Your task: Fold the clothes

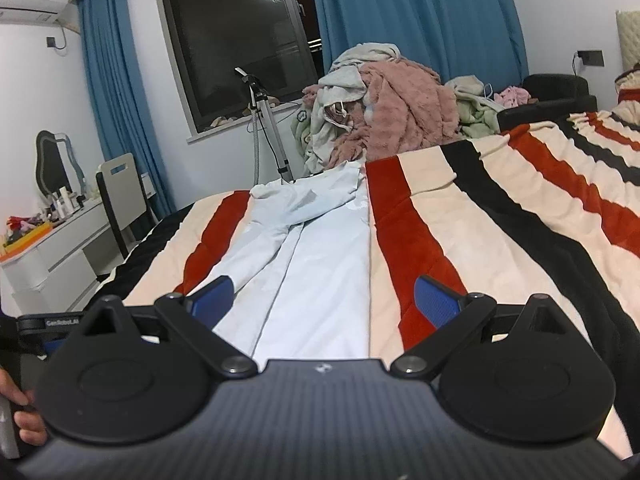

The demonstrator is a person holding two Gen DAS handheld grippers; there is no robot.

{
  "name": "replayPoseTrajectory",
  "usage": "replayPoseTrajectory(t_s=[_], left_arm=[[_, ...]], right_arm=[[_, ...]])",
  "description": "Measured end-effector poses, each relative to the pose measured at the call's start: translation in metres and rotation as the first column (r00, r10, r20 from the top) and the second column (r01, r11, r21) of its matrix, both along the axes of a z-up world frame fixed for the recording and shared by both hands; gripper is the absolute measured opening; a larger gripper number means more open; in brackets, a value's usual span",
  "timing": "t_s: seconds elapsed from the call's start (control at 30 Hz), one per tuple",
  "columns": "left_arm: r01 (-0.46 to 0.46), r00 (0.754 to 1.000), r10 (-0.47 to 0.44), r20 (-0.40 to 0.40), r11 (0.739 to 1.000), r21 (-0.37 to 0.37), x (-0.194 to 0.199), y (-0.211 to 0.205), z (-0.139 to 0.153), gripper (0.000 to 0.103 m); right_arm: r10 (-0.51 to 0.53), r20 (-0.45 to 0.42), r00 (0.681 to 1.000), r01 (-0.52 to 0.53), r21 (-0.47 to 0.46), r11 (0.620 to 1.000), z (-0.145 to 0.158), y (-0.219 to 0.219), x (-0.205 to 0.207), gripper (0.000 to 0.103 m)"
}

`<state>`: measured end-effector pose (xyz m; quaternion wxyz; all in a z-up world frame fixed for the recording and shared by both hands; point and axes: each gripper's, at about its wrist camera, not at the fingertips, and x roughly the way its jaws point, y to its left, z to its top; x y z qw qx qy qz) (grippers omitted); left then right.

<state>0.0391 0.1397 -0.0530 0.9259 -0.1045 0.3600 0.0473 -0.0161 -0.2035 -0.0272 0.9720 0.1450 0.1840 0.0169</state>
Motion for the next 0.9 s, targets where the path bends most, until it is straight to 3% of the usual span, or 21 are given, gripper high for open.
replayPoseTrajectory(t_s=[0.27, 0.5, 0.6, 0.63, 0.67, 0.73, 0.8, 0.9], left_arm=[[-0.089, 0.992, 0.081, -0.093, 0.992, -0.090, 0.002, 0.015, -0.011, 0.096], [-0.237, 0.956, 0.185, -0.227, 0.943, -0.232, 0.006, 0.046, -0.031, 0.080], [-0.248, 0.952, 0.193, -0.236, 0.941, -0.231, 0.006, 0.048, -0.033, 0.064], [-0.237, 0.955, 0.185, -0.232, 0.945, -0.226, 0.004, 0.045, -0.031, 0.054], [-0.225, 0.958, 0.174, -0.226, 0.949, -0.221, 0.002, 0.043, -0.030, 0.034], [-0.200, 0.964, 0.154, -0.215, 0.957, -0.211, -0.002, 0.037, -0.027, 0.017], [-0.175, 0.970, 0.133, -0.205, 0.964, -0.200, -0.006, 0.032, -0.024, 0.009], [-0.040, 0.997, 0.036, -0.068, 0.997, -0.062, -0.027, -0.004, 0.004, 0.008]], right_arm=[[-0.017, -0.031, 0.999, 0.019, 0.064, 0.998, -0.004, -0.012, 0.002, 0.099], [-0.029, -0.084, 0.996, 0.040, 0.141, 0.989, -0.011, -0.025, 0.009, 0.099], [-0.035, -0.103, 0.994, 0.052, 0.172, 0.984, -0.015, -0.029, 0.010, 0.099], [-0.036, -0.108, 0.993, 0.056, 0.179, 0.982, -0.016, -0.030, 0.010, 0.099], [-0.036, -0.113, 0.993, 0.057, 0.185, 0.981, -0.016, -0.031, 0.011, 0.099], [-0.035, -0.121, 0.992, 0.058, 0.197, 0.979, -0.017, -0.031, 0.011, 0.099], [-0.037, -0.123, 0.992, 0.062, 0.203, 0.977, -0.017, -0.032, 0.010, 0.099], [-0.038, -0.118, 0.992, 0.062, 0.209, 0.976, -0.016, -0.034, 0.009, 0.099]])
